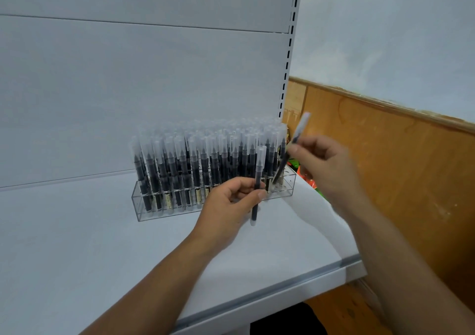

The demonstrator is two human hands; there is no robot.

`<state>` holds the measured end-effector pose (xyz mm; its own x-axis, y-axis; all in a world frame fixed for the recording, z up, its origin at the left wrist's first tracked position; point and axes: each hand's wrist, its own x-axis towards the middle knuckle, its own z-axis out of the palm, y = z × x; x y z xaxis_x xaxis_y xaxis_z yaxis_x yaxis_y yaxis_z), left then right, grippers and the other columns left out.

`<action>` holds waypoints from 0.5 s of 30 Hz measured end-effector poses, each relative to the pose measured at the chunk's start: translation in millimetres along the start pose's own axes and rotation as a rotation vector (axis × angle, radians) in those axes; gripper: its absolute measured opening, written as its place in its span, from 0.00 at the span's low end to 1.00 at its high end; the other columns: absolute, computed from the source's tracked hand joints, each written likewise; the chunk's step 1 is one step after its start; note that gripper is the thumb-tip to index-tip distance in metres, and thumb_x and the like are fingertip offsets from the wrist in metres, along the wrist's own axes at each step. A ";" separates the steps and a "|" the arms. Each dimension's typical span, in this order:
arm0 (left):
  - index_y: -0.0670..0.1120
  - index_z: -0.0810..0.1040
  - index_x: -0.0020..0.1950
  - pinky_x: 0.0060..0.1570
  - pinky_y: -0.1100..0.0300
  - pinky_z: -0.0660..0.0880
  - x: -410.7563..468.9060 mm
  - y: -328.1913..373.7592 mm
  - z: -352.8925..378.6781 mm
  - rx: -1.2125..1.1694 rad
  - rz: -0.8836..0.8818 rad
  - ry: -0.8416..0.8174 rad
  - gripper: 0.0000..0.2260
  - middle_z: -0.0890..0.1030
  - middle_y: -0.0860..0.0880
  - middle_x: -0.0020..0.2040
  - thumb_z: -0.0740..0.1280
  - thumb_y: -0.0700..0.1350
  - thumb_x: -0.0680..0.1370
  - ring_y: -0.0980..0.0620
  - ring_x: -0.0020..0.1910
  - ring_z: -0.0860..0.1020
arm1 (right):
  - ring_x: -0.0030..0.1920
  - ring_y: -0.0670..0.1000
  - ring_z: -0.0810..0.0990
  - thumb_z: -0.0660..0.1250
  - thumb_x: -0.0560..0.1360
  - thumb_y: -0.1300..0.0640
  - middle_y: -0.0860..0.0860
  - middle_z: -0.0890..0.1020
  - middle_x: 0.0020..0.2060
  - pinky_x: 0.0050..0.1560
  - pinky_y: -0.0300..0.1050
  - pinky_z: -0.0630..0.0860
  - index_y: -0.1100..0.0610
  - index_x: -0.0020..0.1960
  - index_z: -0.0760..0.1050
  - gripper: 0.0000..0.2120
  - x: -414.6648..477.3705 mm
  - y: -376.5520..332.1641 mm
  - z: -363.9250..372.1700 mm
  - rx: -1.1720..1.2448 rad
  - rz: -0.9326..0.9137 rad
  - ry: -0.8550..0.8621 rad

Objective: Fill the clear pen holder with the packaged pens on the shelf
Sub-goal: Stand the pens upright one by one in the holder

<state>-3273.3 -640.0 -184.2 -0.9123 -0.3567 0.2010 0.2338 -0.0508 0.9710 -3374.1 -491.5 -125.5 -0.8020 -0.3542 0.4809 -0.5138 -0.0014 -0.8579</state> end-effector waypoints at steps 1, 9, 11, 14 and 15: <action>0.48 0.84 0.45 0.57 0.44 0.78 0.0 0.4 0.1 -0.016 -0.009 0.001 0.05 0.81 0.42 0.43 0.72 0.39 0.73 0.46 0.44 0.78 | 0.30 0.40 0.74 0.71 0.75 0.58 0.45 0.80 0.33 0.31 0.32 0.72 0.52 0.46 0.80 0.01 4.9 -3.5 -4.4 -0.007 -0.015 0.062; 0.50 0.85 0.43 0.56 0.39 0.77 -1.1 1.8 1.3 -0.036 -0.018 0.004 0.04 0.80 0.46 0.40 0.73 0.43 0.69 0.48 0.41 0.77 | 0.42 0.49 0.80 0.70 0.76 0.51 0.45 0.82 0.40 0.43 0.46 0.79 0.49 0.48 0.80 0.02 26.4 4.1 -1.4 -0.261 -0.052 0.102; 0.49 0.85 0.43 0.56 0.40 0.77 -1.1 2.1 1.6 -0.023 -0.024 0.011 0.05 0.80 0.45 0.40 0.72 0.39 0.72 0.49 0.40 0.77 | 0.42 0.47 0.80 0.70 0.76 0.51 0.45 0.82 0.41 0.42 0.43 0.77 0.48 0.48 0.80 0.03 28.9 5.7 1.8 -0.290 -0.056 0.088; 0.48 0.84 0.44 0.56 0.39 0.77 -1.0 2.7 1.9 -0.017 -0.034 0.020 0.06 0.79 0.45 0.40 0.71 0.37 0.74 0.48 0.40 0.77 | 0.44 0.47 0.80 0.69 0.76 0.50 0.43 0.82 0.42 0.43 0.41 0.77 0.49 0.50 0.80 0.04 29.7 8.7 6.6 -0.354 -0.072 0.072; 0.48 0.84 0.43 0.56 0.38 0.76 -1.1 3.0 1.9 -0.019 -0.035 0.019 0.07 0.80 0.45 0.40 0.71 0.37 0.74 0.48 0.40 0.77 | 0.44 0.47 0.80 0.69 0.76 0.50 0.43 0.82 0.41 0.43 0.40 0.77 0.48 0.50 0.80 0.04 30.4 9.1 7.2 -0.370 -0.070 0.079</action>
<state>-3272.3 -637.9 -181.3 -0.9136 -0.3720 0.1644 0.2083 -0.0808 0.9747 -3401.0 -509.0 -120.0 -0.7745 -0.2925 0.5609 -0.6320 0.3196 -0.7060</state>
